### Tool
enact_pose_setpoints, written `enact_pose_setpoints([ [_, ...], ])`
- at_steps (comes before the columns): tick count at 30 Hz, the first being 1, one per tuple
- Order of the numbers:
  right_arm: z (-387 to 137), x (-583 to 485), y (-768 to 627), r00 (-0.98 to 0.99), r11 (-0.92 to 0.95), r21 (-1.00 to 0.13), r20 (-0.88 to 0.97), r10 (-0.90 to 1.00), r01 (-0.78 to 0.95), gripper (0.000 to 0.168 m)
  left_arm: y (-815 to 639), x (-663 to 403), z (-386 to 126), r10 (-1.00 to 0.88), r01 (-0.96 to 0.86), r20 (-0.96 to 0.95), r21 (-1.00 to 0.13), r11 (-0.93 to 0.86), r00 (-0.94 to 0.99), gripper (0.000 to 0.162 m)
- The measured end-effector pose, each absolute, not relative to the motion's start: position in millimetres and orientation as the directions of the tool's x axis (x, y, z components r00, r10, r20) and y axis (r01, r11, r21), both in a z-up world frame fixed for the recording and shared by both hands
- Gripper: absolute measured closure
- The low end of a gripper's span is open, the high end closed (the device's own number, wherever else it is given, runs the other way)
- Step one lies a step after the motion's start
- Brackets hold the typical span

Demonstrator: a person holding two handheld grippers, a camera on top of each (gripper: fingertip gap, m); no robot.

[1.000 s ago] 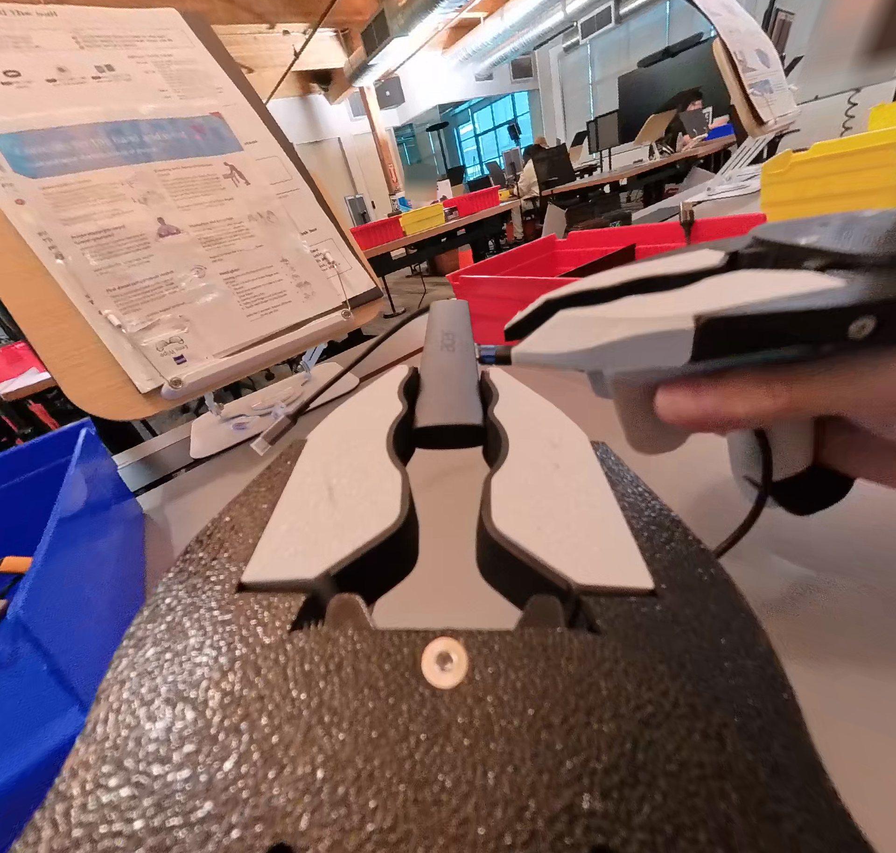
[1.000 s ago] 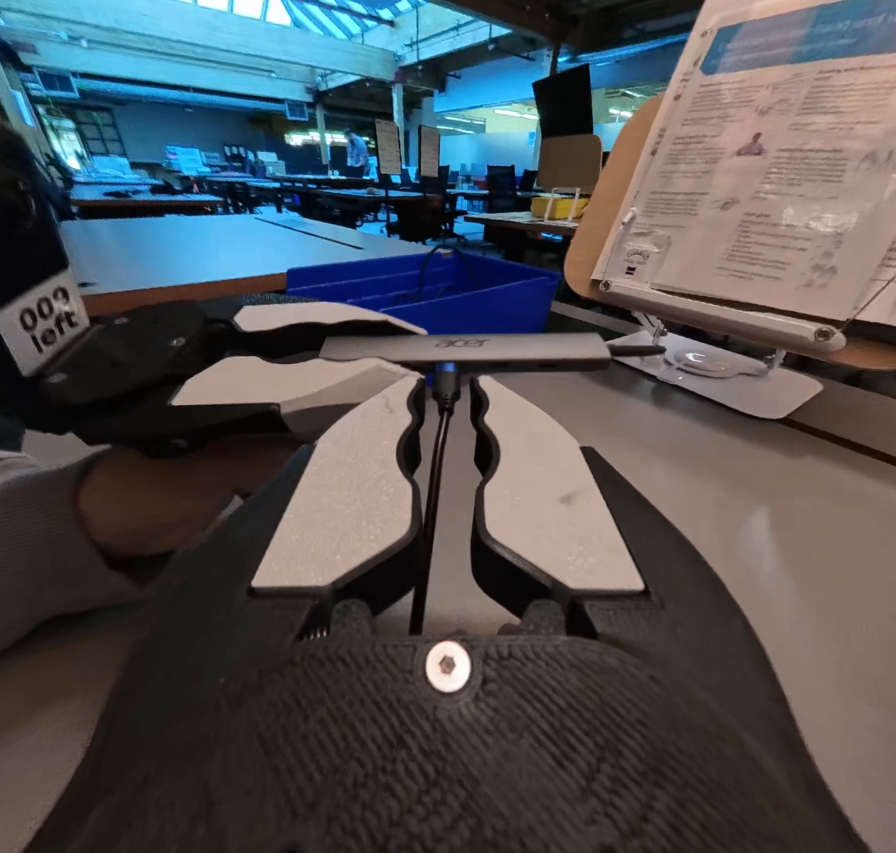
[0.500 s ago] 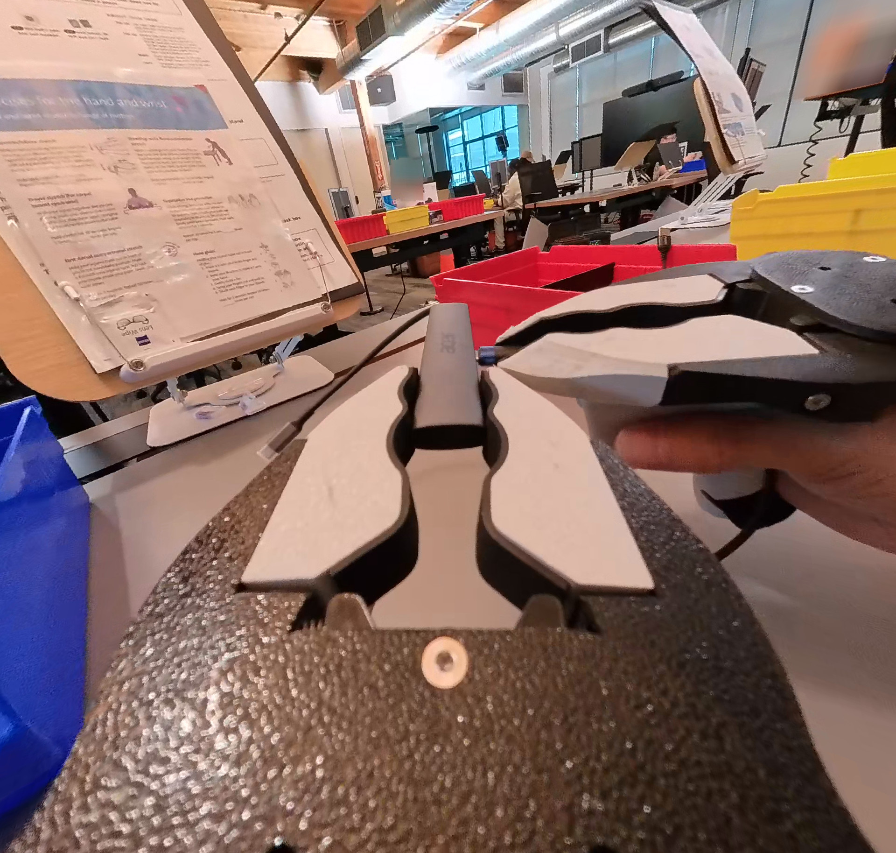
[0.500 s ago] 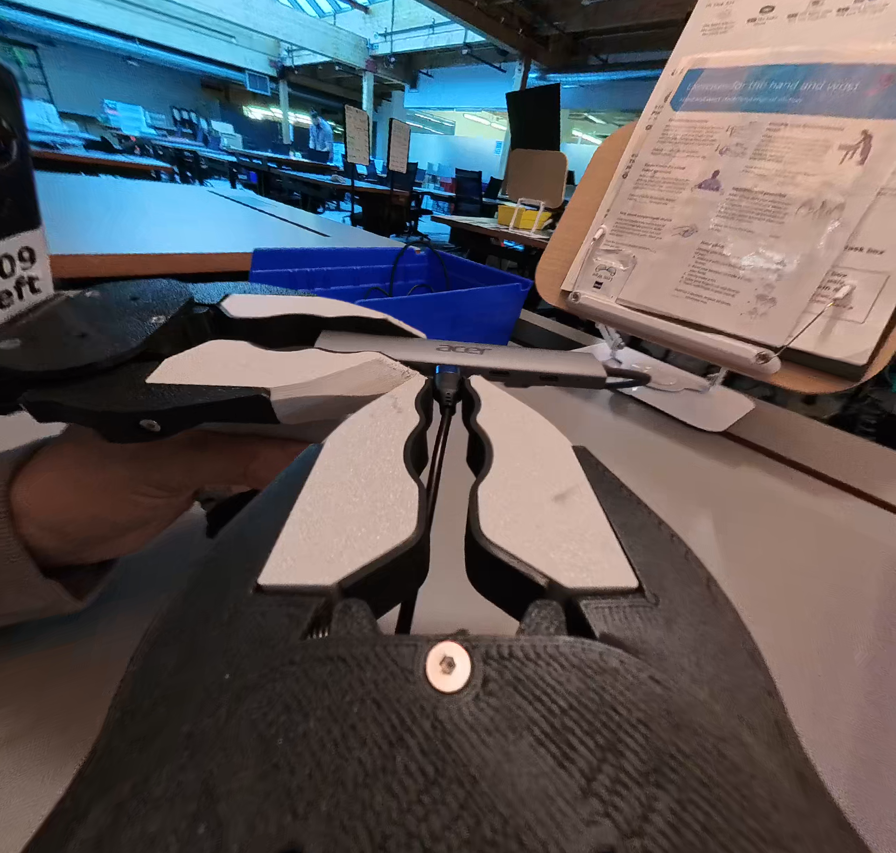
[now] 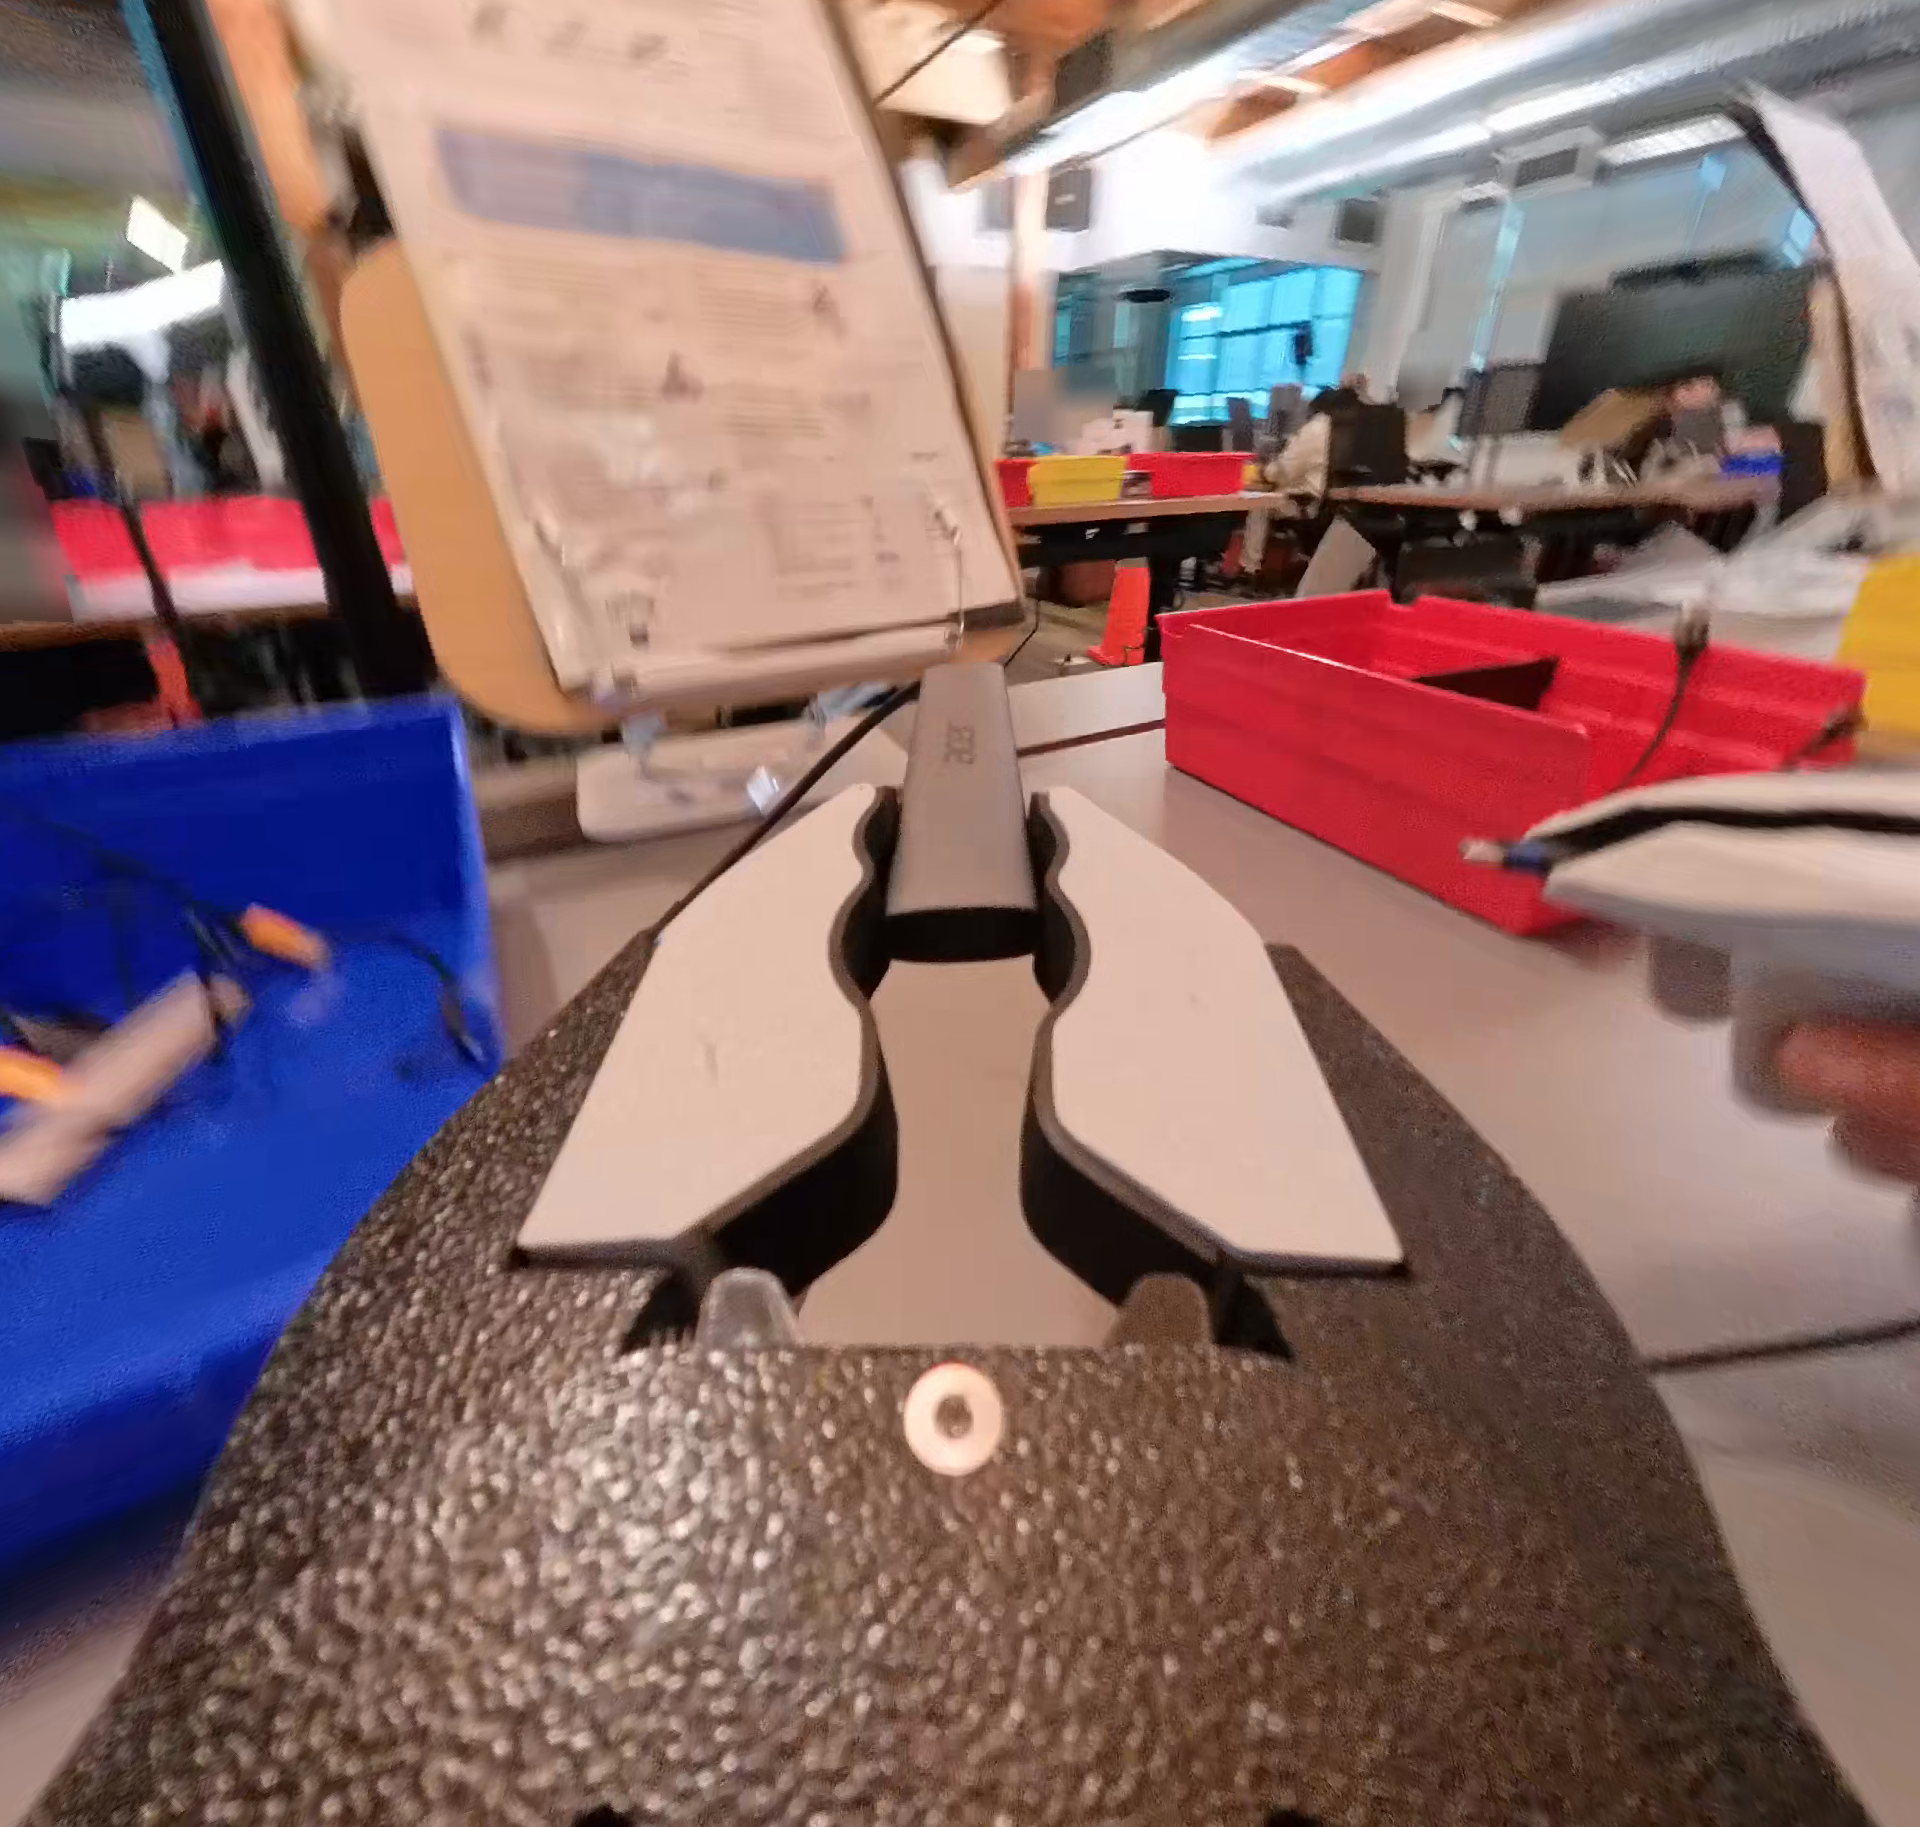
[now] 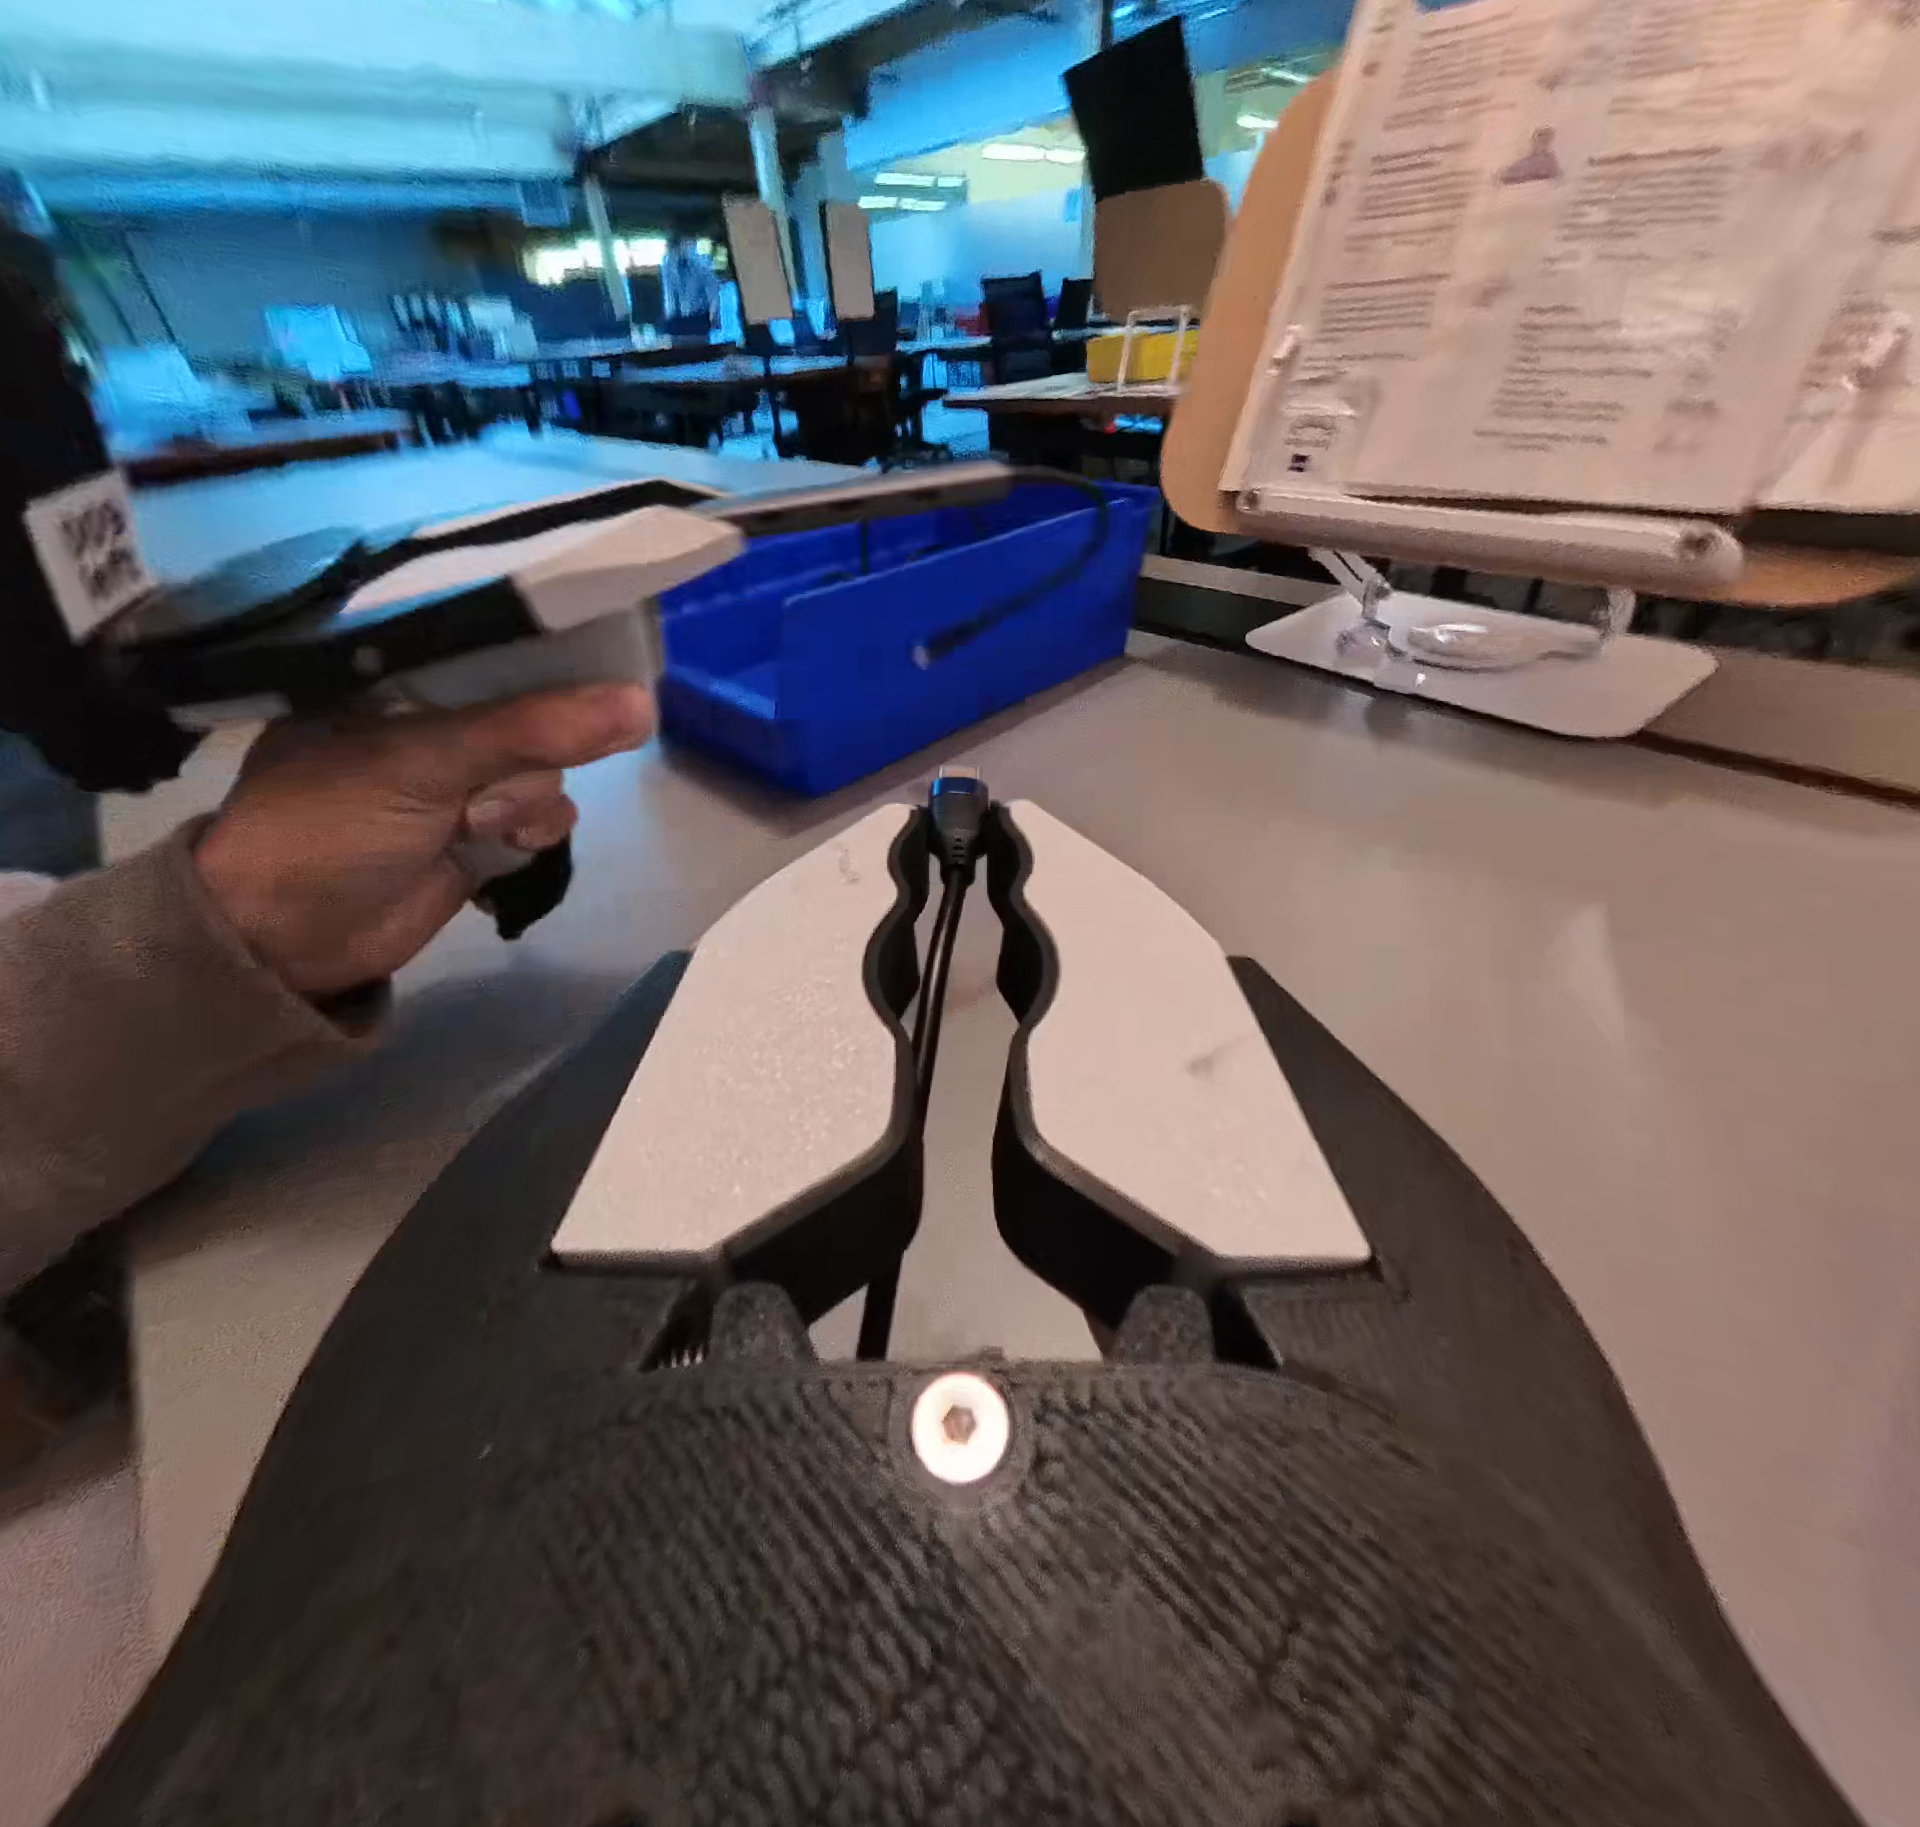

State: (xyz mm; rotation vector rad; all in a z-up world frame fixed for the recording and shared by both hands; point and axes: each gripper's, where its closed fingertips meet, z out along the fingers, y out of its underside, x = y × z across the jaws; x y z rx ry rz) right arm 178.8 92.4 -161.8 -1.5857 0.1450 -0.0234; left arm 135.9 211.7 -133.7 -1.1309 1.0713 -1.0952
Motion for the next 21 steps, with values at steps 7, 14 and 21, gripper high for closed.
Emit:
enact_pose_setpoints([
  [7, -84.8, 206.4, 67.4, 0.995, 0.082, -0.995, 0.045, -0.086, 0.052, 0.157, 168.1, 127.3, -108.5, -0.936, 0.115, -0.338, -0.930, 0.349, 0.102, 0.138],
  [14, 16.2, 246.0, 30.9, 0.971, 0.122, -0.967, 0.209, -0.112, 0.222, 0.157, 180.7, 120.9, -103.2, -0.963, 0.137, -0.252, -0.955, 0.264, 0.097, 0.138],
  [21, 81.4, 325.3, -8.0, 0.914, 0.057, -0.949, 0.280, -0.292, 0.309, 0.157, 173.6, 126.1, -110.7, -0.971, 0.130, -0.235, -0.962, 0.239, 0.045, 0.138],
])
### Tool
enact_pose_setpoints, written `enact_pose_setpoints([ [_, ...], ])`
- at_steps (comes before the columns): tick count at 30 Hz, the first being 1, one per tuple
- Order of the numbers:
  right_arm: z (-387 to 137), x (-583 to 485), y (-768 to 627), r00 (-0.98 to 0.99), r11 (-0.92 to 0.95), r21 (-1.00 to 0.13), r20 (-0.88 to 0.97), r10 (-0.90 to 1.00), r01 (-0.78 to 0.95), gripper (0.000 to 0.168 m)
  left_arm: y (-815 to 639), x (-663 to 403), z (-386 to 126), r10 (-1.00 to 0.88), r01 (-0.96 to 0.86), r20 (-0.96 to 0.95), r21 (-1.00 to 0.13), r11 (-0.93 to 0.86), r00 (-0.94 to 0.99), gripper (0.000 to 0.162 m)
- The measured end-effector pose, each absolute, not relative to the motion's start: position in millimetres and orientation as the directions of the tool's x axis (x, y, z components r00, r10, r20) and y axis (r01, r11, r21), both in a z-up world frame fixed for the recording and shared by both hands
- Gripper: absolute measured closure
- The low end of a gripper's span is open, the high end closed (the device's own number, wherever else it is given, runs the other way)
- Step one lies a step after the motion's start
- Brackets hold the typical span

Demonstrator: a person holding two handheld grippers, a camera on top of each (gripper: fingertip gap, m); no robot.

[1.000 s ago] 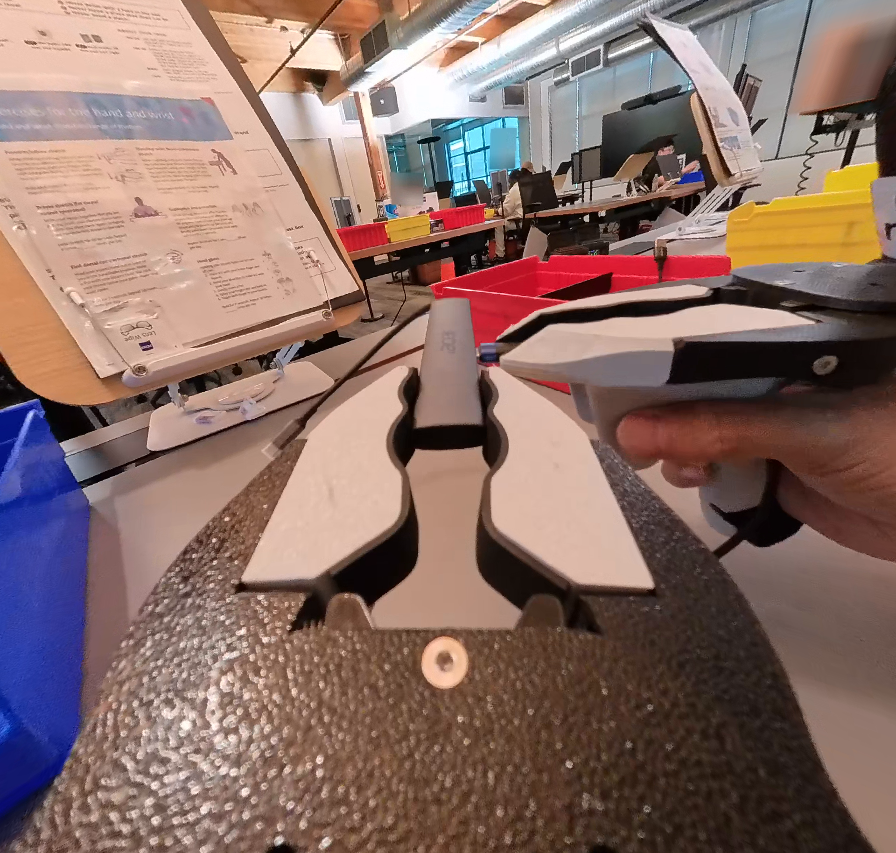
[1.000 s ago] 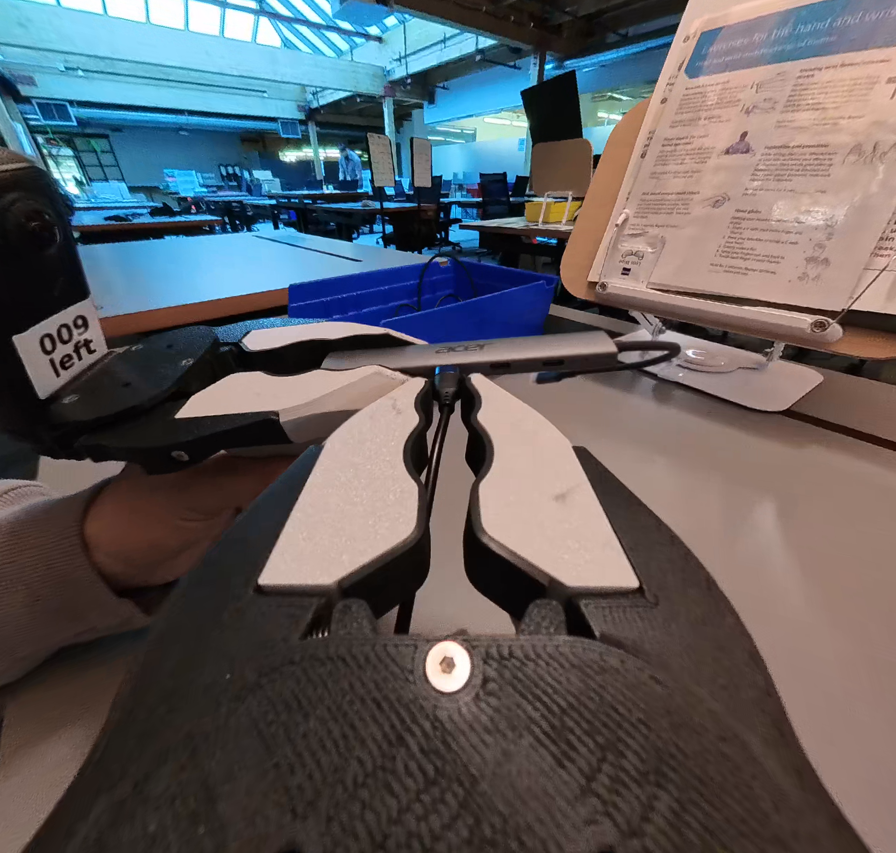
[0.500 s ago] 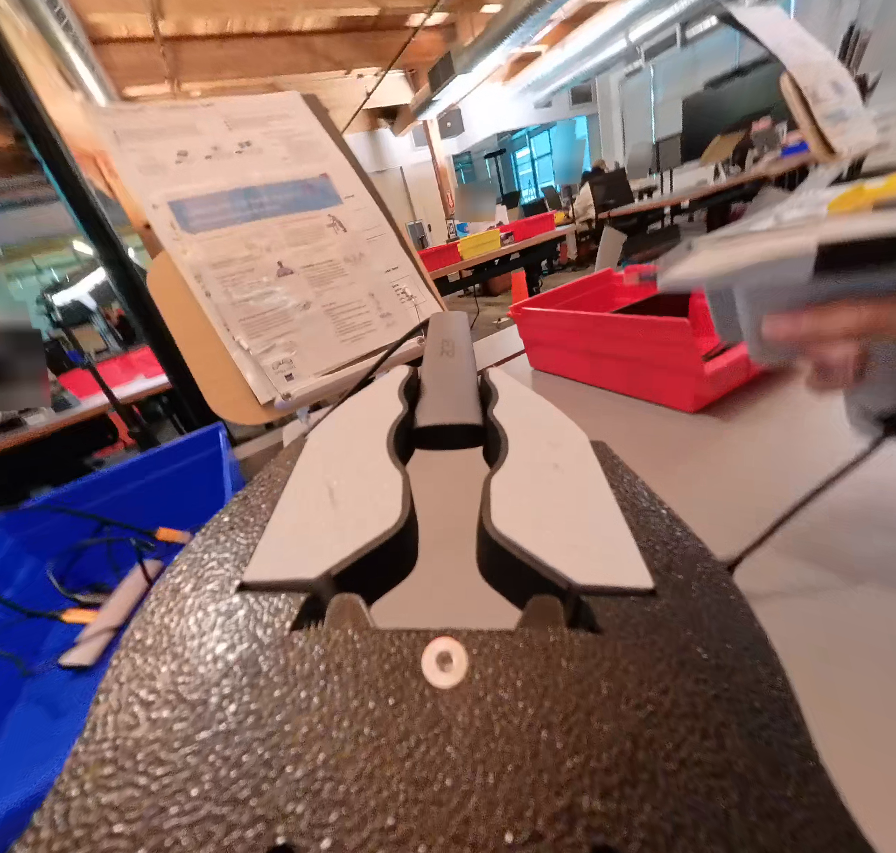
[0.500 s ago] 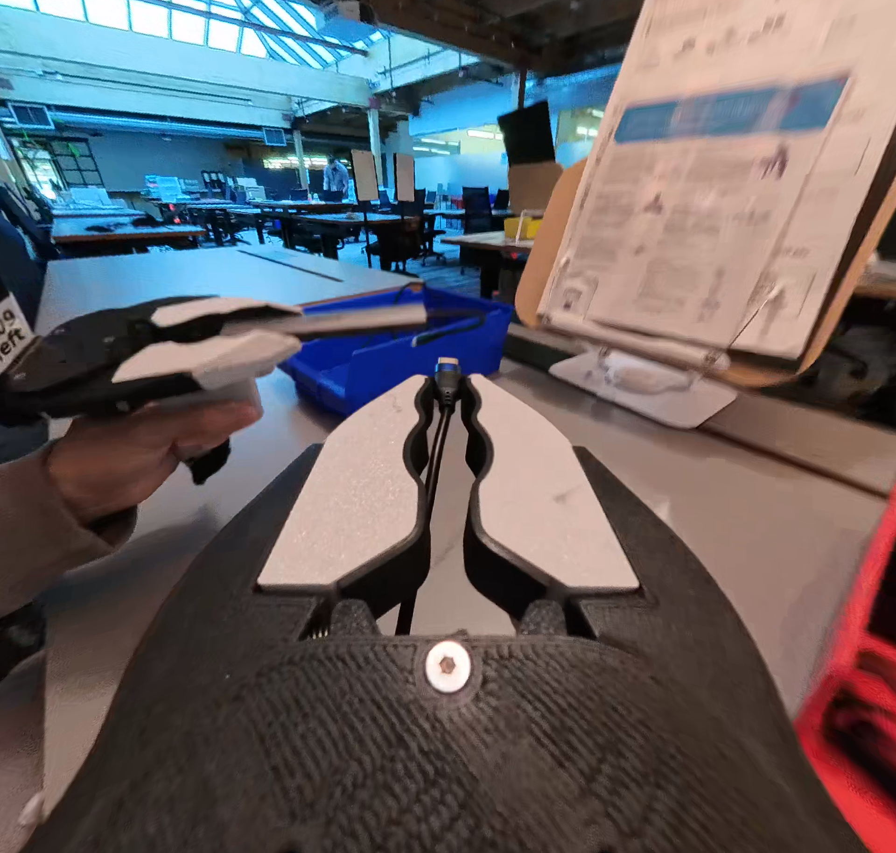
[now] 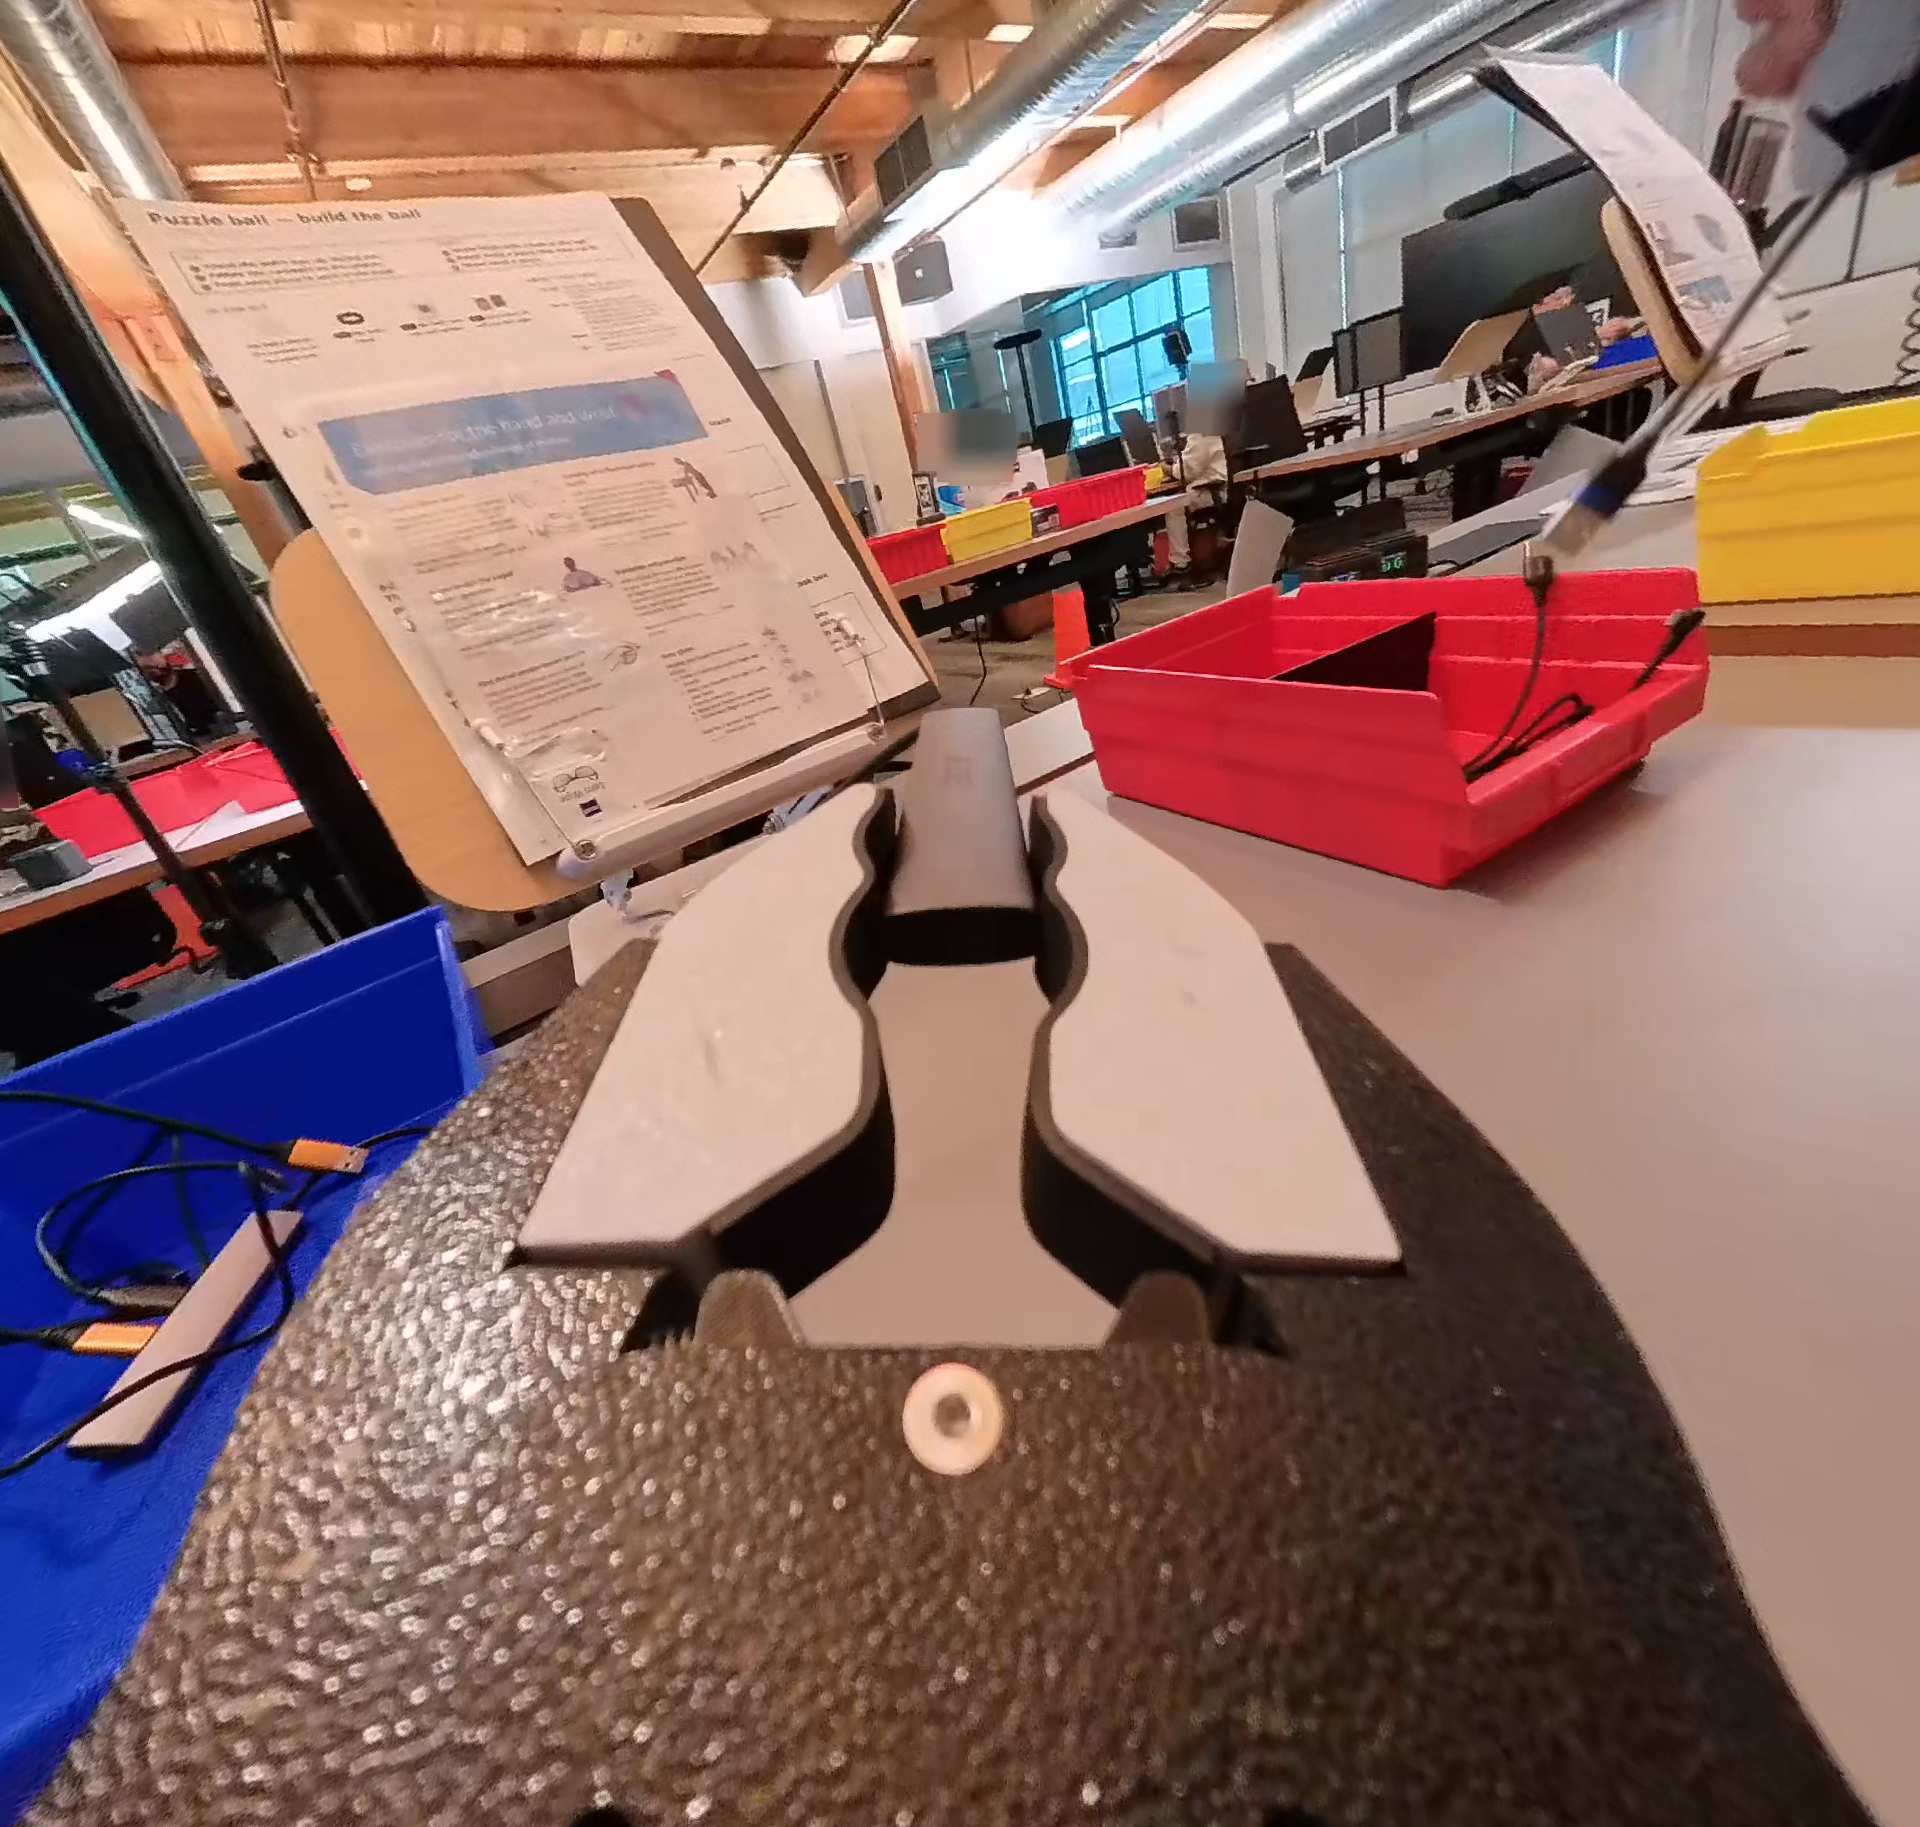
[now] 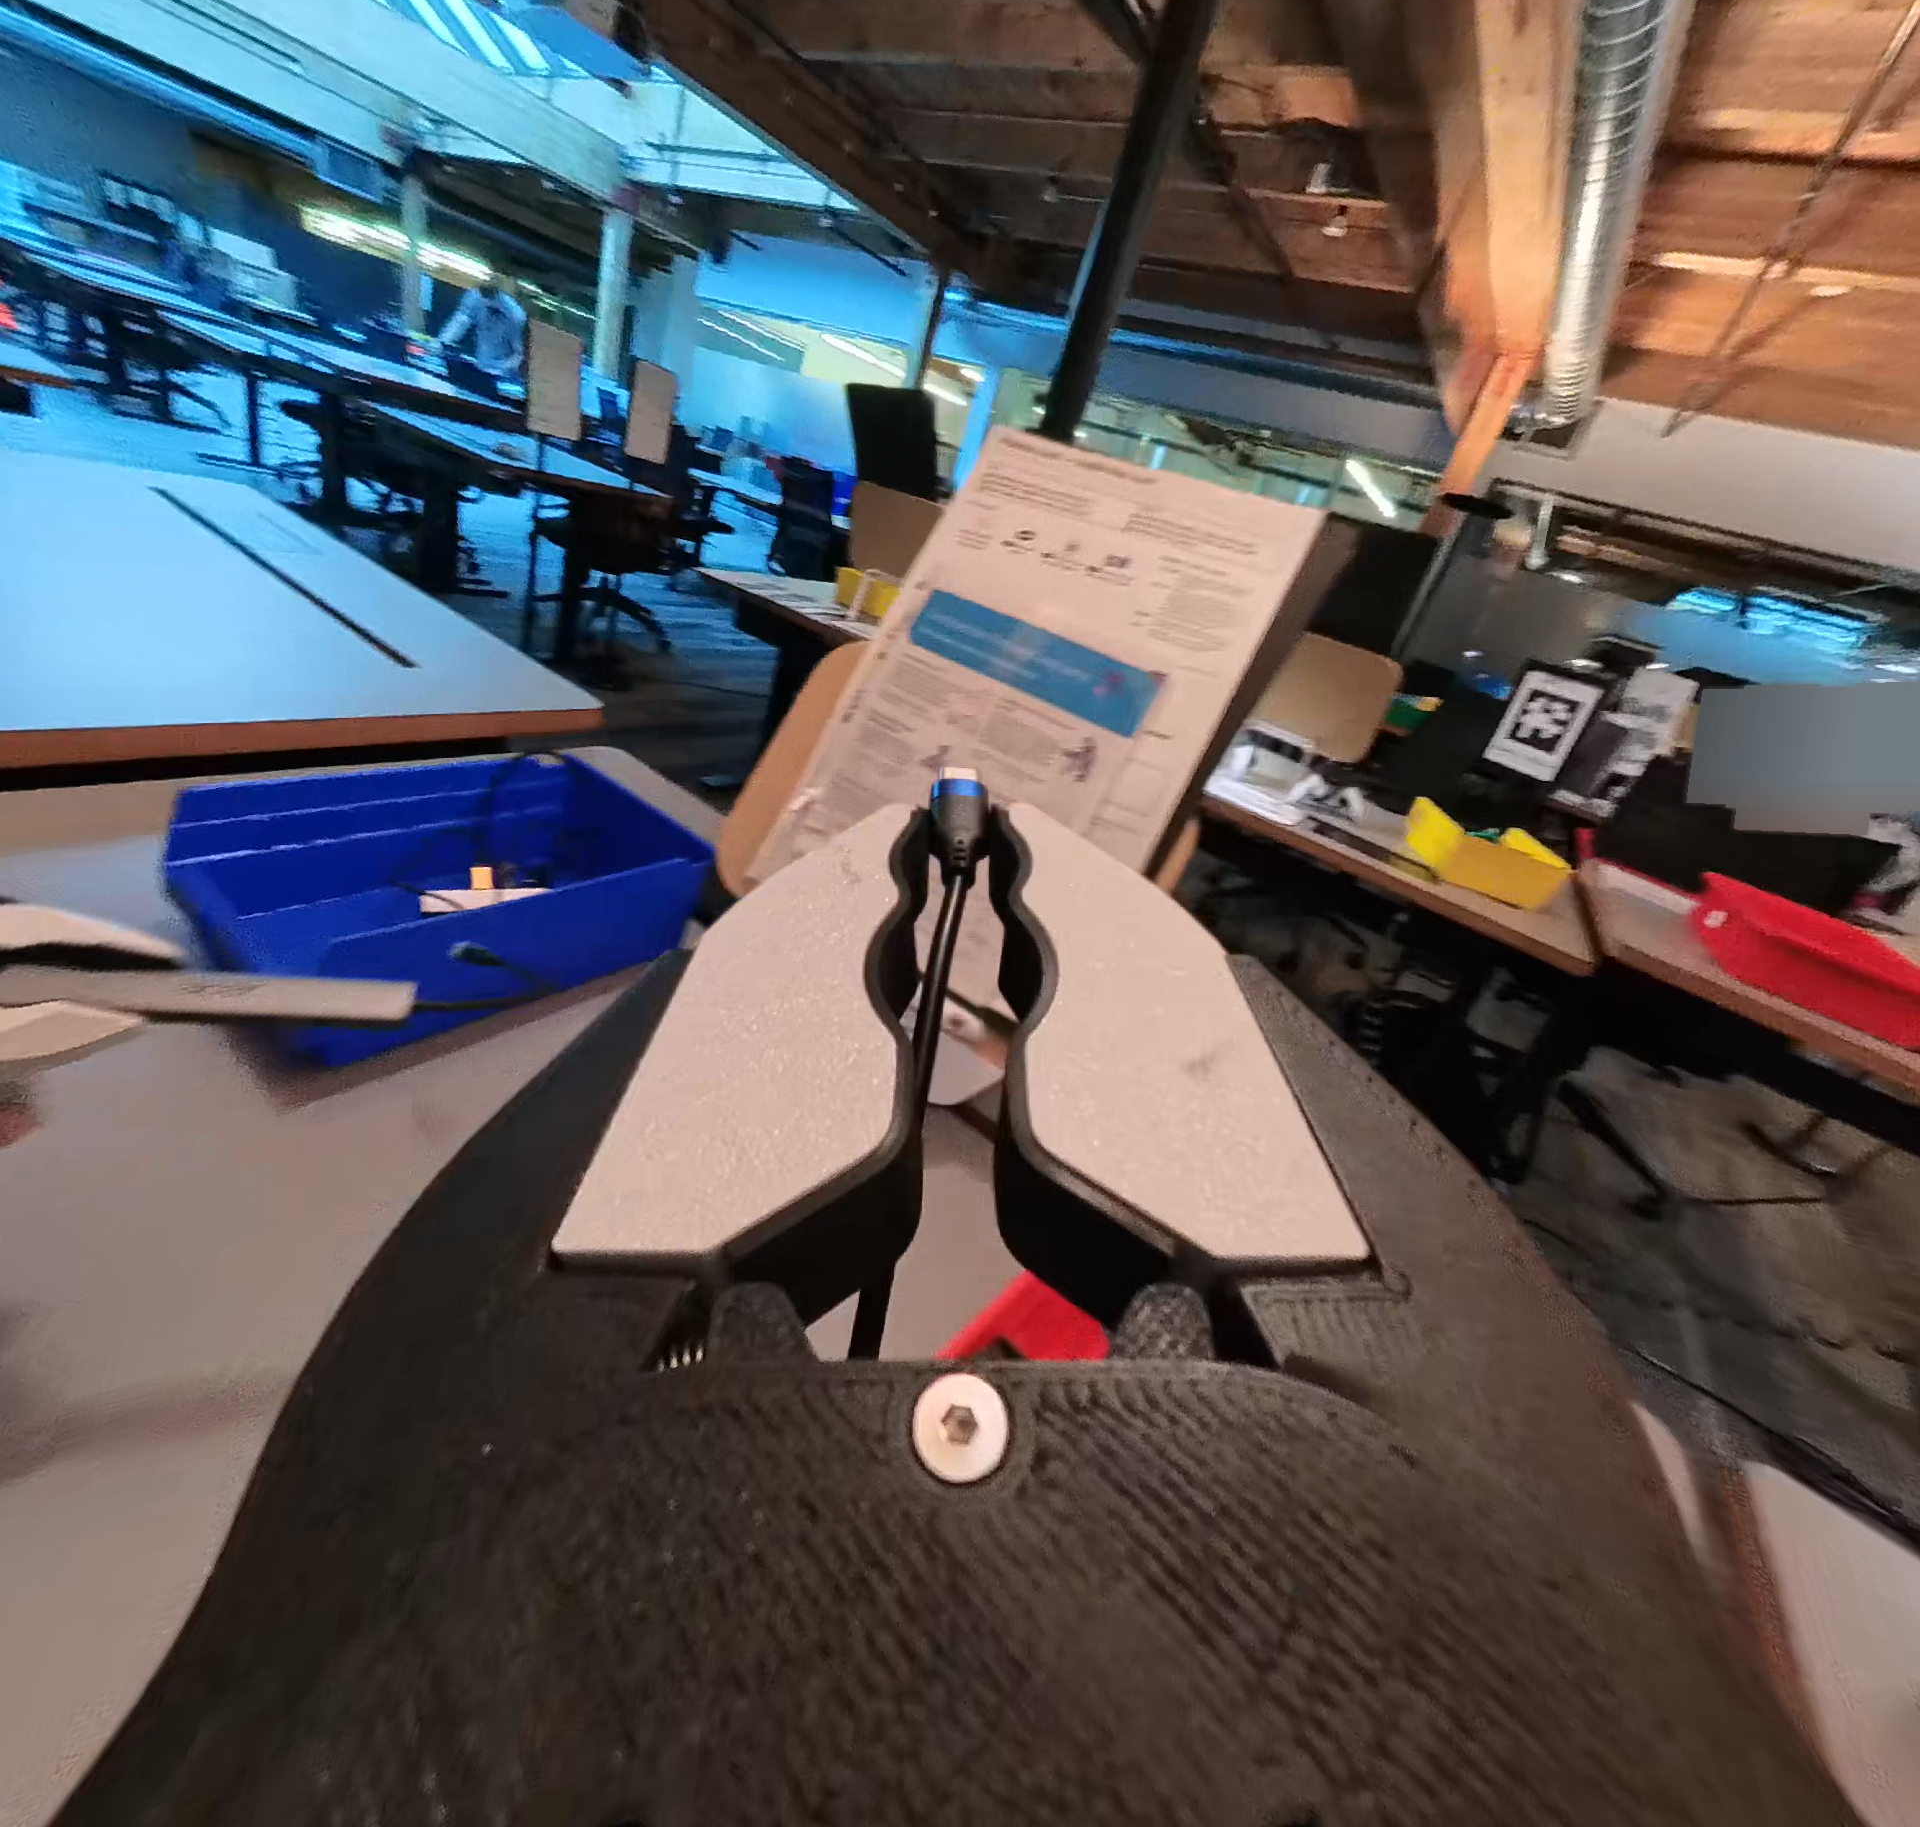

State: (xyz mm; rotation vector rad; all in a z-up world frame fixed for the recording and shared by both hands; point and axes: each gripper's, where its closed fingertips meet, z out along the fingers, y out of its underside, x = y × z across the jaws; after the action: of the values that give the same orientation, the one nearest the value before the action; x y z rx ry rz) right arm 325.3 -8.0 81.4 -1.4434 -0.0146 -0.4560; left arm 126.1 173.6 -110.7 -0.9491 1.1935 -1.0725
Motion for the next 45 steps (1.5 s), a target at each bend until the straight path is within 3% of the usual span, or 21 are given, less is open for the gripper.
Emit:
enact_pose_setpoints([
  [4, 102.7, 369.4, -29.5, 0.868, 0.022, -0.941, 0.302, -0.394, 0.337, 0.157, 168.8, 131.1, -117.9, -0.972, 0.117, -0.233, -0.965, 0.234, 0.019, 0.138],
  [7, 87.1, 398.6, -28.1, 0.896, -0.006, -0.968, 0.236, -0.376, 0.252, 0.157, 167.6, 133.4, -121.0, -0.975, 0.113, -0.224, -0.968, 0.224, 0.010, 0.138],
  [16, -42.3, 446.3, 3.5, 0.942, 0.084, -0.996, 0.013, -0.336, 0.044, 0.157, 172.1, 132.1, -123.9, -0.978, 0.110, -0.208, -0.972, 0.208, 0.009, 0.138],
  [20, -112.6, 468.3, 5.3, 0.924, -0.169, -0.985, 0.077, -0.374, 0.014, 0.157, 173.8, 131.9, -125.4, -0.980, 0.107, -0.200, -0.974, 0.199, 0.005, 0.138],
  [23, -144.4, 478.4, -8.9, 0.915, -0.427, -0.904, 0.204, -0.349, 0.038, 0.119, 172.8, 133.1, -127.4, -0.982, 0.108, -0.191, -0.976, 0.190, -0.004, 0.138],
  [25, -143.6, 495.2, -25.2, 0.862, -0.504, -0.862, 0.297, -0.412, 0.055, 0.093, 171.7, 134.8, -130.4, -0.984, 0.110, -0.176, -0.979, 0.173, -0.013, 0.138],
  [28, -132.3, 500.0, -44.3, 0.844, -0.580, -0.812, 0.355, -0.403, 0.064, 0.083, 169.2, 138.2, -137.7, -0.989, 0.098, -0.147, -0.985, 0.143, -0.034, 0.138],
  [30, -116.7, 490.0, -47.1, 0.842, -0.563, -0.822, 0.359, -0.402, 0.082, 0.091, 166.8, 139.9, -140.7, -0.988, 0.092, -0.150, -0.985, 0.146, -0.042, 0.137],
  [32, -108.9, 448.8, -28.3, 0.915, -0.488, -0.869, 0.262, -0.307, 0.085, 0.098, 160.2, 141.8, -142.5, -0.983, 0.084, -0.168, -0.983, 0.162, -0.076, 0.138],
  [35, -114.0, 343.6, 15.3, 0.996, -0.399, -0.913, 0.091, -0.003, 0.083, 0.101, 143.8, 142.6, -141.5, -0.967, 0.092, -0.203, -0.977, 0.191, -0.152, 0.137],
  [39, -123.1, 215.3, 63.7, 0.925, -0.176, -0.943, 0.220, 0.309, 0.283, 0.101, 116.5, 139.9, -137.5, -0.937, 0.113, -0.170, -0.983, 0.142, -0.305, 0.137],
  [45, -158.3, 133.6, 99.6, 0.796, -0.170, -0.926, 0.183, 0.578, 0.337, 0.098, 89.7, 121.1, -115.2, -0.852, 0.181, -0.152, -0.981, 0.068, -0.501, 0.138],
])
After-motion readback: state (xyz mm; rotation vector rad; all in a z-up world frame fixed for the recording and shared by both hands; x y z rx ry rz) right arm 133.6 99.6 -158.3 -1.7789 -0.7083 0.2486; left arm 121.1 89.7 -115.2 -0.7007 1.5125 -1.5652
